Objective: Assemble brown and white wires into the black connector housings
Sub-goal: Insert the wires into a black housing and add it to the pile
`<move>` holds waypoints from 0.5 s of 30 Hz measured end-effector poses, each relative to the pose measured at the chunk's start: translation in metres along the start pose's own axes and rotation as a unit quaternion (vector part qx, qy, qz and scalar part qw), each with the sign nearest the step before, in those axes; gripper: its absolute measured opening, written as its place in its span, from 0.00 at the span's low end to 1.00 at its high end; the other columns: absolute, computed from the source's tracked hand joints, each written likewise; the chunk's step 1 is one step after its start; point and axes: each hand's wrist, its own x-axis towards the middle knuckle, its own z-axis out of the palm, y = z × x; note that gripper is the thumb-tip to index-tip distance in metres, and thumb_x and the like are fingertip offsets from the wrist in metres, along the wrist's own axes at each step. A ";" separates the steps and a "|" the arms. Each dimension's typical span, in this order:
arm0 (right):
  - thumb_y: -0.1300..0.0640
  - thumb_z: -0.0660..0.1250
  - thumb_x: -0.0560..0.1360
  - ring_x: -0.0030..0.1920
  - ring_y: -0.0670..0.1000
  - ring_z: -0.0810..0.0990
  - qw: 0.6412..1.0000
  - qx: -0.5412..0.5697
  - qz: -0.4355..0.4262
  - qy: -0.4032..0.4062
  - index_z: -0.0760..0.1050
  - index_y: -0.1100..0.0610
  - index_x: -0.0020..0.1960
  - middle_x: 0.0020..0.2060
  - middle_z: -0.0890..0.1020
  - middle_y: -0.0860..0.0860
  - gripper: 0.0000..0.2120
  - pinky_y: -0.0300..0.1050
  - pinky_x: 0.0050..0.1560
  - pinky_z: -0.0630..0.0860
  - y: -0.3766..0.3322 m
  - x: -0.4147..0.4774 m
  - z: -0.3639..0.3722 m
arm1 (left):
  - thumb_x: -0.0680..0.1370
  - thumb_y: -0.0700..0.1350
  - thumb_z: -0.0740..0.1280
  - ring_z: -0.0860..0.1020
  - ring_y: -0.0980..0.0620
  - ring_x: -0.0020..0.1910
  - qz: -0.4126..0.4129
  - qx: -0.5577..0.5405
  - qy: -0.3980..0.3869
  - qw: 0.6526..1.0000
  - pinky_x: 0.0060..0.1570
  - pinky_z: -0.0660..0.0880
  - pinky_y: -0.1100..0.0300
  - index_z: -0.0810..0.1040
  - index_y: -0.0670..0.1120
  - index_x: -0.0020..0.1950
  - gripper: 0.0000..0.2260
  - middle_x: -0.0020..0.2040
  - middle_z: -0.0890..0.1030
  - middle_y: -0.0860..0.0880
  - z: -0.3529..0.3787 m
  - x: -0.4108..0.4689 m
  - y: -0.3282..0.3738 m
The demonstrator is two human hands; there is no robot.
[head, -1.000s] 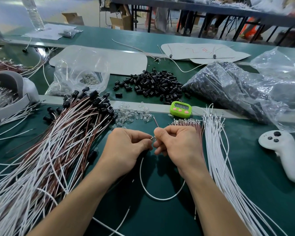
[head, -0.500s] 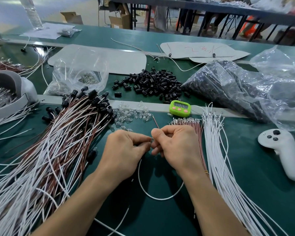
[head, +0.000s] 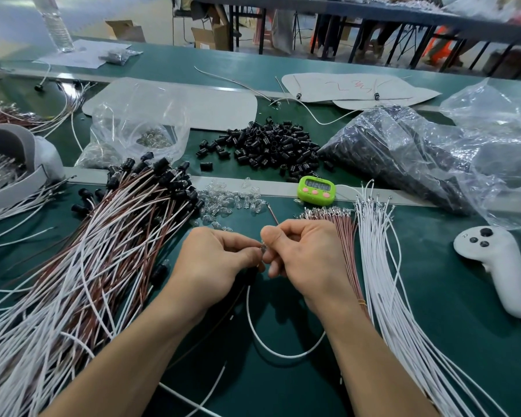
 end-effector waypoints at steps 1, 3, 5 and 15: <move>0.61 0.72 0.79 0.20 0.49 0.76 1.000 0.011 0.001 -0.004 0.80 0.60 0.33 0.26 0.82 0.56 0.15 0.37 0.24 0.71 0.000 0.000 0.000 | 0.74 0.36 0.76 0.83 0.55 0.34 -0.003 -0.007 0.000 1.000 0.39 0.78 0.64 0.89 0.52 0.38 0.10 0.36 0.87 0.46 0.000 0.000 0.000; 0.63 0.72 0.79 0.19 0.48 0.75 0.999 0.033 0.004 -0.014 0.80 0.59 0.31 0.26 0.81 0.55 0.17 0.36 0.23 0.70 -0.001 0.000 0.001 | 0.74 0.36 0.76 0.83 0.54 0.33 -0.010 -0.013 -0.001 1.000 0.37 0.78 0.63 0.89 0.51 0.38 0.10 0.35 0.87 0.46 -0.001 -0.001 0.001; 0.64 0.72 0.79 0.19 0.48 0.74 0.999 0.044 0.007 -0.023 0.80 0.57 0.31 0.25 0.81 0.55 0.17 0.36 0.22 0.69 -0.001 0.000 0.001 | 0.74 0.36 0.76 0.82 0.54 0.32 -0.017 -0.016 0.000 1.000 0.38 0.79 0.61 0.89 0.51 0.39 0.10 0.35 0.87 0.45 0.000 -0.002 0.002; 0.57 0.73 0.78 0.22 0.50 0.73 0.999 0.035 -0.006 -0.032 0.81 0.59 0.33 0.26 0.81 0.55 0.15 0.38 0.25 0.69 -0.003 0.002 0.001 | 0.73 0.36 0.75 0.81 0.52 0.31 -0.007 -0.010 0.038 0.999 0.39 0.78 0.59 0.88 0.51 0.37 0.11 0.33 0.86 0.46 0.005 -0.006 0.007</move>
